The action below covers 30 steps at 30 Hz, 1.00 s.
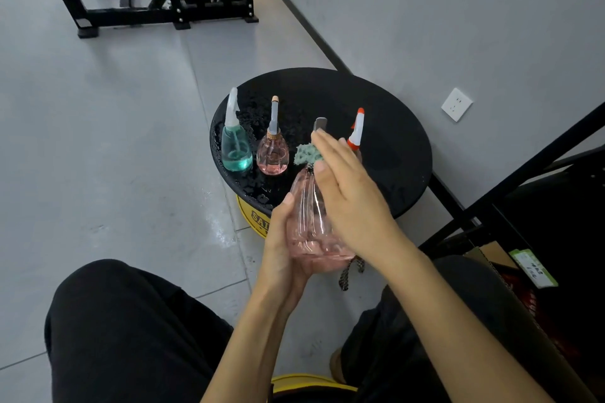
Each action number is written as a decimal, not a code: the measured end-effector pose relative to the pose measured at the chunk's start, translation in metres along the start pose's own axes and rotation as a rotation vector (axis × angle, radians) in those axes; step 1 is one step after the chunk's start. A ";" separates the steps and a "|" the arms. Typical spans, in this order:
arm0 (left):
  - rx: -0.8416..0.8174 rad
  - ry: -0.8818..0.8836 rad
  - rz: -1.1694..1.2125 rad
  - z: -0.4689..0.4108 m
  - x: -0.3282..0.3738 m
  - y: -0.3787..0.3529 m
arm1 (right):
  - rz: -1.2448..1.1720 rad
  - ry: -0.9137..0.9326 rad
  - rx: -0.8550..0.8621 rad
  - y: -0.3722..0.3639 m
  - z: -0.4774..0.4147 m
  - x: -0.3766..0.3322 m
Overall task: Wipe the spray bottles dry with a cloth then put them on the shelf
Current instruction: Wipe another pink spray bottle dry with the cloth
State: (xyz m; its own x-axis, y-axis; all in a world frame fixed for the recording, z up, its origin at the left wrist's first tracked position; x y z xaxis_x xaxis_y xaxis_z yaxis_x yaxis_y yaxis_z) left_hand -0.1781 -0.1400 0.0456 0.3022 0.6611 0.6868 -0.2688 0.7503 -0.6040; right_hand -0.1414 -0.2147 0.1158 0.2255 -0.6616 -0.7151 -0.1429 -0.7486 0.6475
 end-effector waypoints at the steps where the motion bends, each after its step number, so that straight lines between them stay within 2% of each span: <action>1: 0.008 -0.003 0.014 0.001 0.001 0.000 | 0.000 0.008 0.002 0.000 0.001 -0.002; 7: 0.034 -0.023 0.173 0.000 0.003 0.005 | 0.148 0.194 0.018 -0.010 0.042 -0.018; 10: 0.034 -0.025 0.161 0.001 0.007 0.004 | 0.176 0.238 0.037 -0.011 0.051 -0.019; 13: -0.031 0.002 0.117 0.002 0.007 0.003 | 0.059 0.201 0.036 -0.005 0.040 -0.015; 18: -0.114 0.028 0.001 0.004 0.004 -0.001 | -0.141 -0.024 0.052 0.007 0.012 -0.005; 20: -0.160 0.004 -0.021 0.005 0.004 -0.004 | -0.157 -0.062 0.068 0.007 0.013 -0.004; 22: -0.170 -0.011 -0.016 0.004 0.005 -0.003 | -0.138 -0.043 0.063 0.005 0.026 -0.006; 26: -0.132 -0.006 0.052 0.002 0.008 0.001 | -0.024 0.106 0.029 -0.001 0.055 -0.014; 30: -0.106 0.014 0.026 0.003 0.009 0.003 | 0.033 0.163 0.061 0.001 0.042 -0.014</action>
State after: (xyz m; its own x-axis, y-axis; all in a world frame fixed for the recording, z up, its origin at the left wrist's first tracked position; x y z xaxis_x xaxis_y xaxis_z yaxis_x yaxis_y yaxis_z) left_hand -0.1784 -0.1319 0.0513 0.3090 0.6796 0.6653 -0.1790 0.7286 -0.6611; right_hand -0.1849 -0.2077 0.1154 0.3727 -0.6734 -0.6384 -0.2102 -0.7314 0.6488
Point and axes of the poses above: each hand's wrist, its own z-axis away from the middle knuckle, its own y-axis out of the back of the hand, x = y × z, the point moved 5 cm from there along -z, towards the middle knuckle, and after that the axes turned 13 degrees about x, right-handed, at the moved point
